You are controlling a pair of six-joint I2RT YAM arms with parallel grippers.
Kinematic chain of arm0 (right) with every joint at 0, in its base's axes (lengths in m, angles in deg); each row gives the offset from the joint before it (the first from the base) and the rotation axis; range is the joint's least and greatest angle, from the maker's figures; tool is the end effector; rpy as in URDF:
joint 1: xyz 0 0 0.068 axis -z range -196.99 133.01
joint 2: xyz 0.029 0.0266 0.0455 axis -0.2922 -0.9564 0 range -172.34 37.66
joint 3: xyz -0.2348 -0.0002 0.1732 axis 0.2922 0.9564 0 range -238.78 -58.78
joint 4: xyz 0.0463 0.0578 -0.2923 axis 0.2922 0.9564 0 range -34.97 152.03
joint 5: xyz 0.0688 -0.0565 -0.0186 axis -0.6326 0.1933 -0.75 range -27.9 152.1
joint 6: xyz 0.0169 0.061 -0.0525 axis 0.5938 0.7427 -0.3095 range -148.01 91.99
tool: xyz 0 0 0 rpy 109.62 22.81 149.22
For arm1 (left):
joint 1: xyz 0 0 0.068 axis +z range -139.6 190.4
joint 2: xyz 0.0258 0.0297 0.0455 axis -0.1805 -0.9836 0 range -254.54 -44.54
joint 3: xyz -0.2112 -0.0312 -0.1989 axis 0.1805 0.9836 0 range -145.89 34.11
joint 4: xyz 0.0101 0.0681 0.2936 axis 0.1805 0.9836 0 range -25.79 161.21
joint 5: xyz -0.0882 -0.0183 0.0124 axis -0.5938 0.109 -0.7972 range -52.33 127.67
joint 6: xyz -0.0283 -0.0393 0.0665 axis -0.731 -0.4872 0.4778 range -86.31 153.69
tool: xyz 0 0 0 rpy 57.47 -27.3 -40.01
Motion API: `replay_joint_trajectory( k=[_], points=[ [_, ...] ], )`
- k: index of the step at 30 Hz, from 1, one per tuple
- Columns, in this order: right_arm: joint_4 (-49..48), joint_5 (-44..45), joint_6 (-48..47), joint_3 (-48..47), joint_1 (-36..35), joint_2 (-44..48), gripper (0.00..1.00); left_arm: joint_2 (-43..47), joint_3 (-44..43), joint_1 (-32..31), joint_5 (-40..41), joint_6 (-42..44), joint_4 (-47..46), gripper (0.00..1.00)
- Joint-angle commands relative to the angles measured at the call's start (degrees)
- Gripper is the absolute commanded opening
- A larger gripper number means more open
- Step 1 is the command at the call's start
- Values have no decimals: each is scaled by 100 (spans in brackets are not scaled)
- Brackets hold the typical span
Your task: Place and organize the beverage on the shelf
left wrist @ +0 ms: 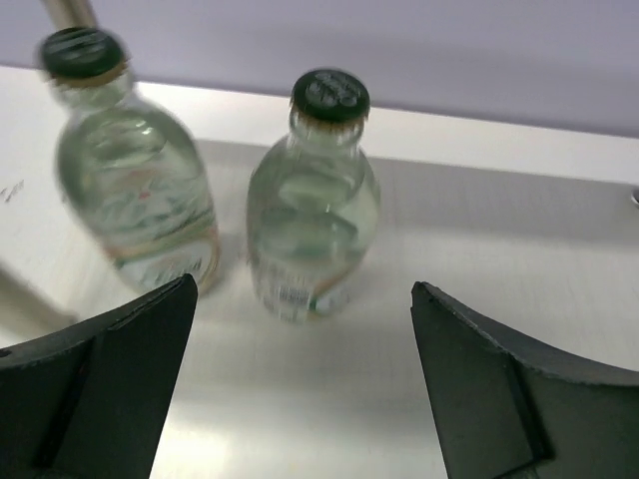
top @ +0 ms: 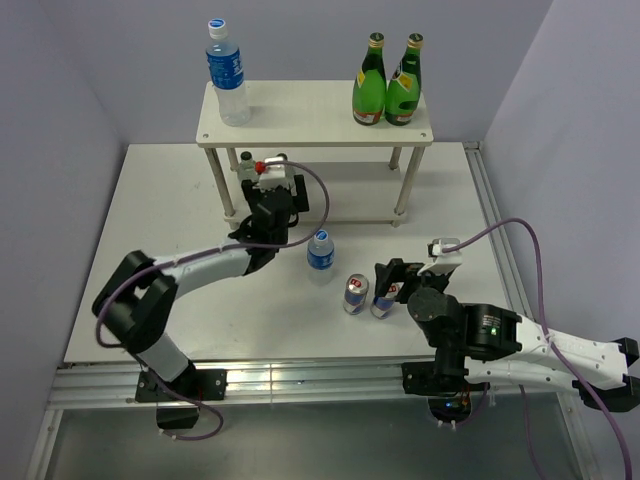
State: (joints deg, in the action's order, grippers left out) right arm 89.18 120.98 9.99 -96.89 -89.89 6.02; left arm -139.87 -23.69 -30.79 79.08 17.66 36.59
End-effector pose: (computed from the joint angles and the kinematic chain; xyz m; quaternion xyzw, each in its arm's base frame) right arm 0.1043 0.1308 0.3026 0.0191 0.7872 0.1326 0.6020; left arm 0.3598 -0.2520 0.2464 -0.0661 0.7484 -0.0506 0.6580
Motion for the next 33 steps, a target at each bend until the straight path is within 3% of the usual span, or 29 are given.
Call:
replay_joint_trajectory(
  k=[1,7,10,13,18,20,28,33],
  points=[
    [74,89,173,-127,-57,88,100,978,330,-310,428,-383,614,94],
    [153,89,243,-153,-57,123,100,2166,839,-1382,1325,-1145,2396,93],
    [223,116,313,-197,-49,79,100,2790,1278,-2084,1378,-1698,3101,93],
    [311,125,366,-197,-57,79,100,3213,1901,-2796,1159,-1894,3078,92],
    [373,142,463,-171,-57,149,100,3345,2703,-3903,1010,-1755,1885,93],
    [495,168,559,-171,-57,158,100,3328,3002,-4063,870,-1649,1393,93],
    [575,151,647,-57,-57,369,100,1984,2951,-4038,1230,-903,-444,94],
    [610,151,683,-30,-57,413,100,1317,2765,-3704,1282,-682,-1060,94]
  ],
)
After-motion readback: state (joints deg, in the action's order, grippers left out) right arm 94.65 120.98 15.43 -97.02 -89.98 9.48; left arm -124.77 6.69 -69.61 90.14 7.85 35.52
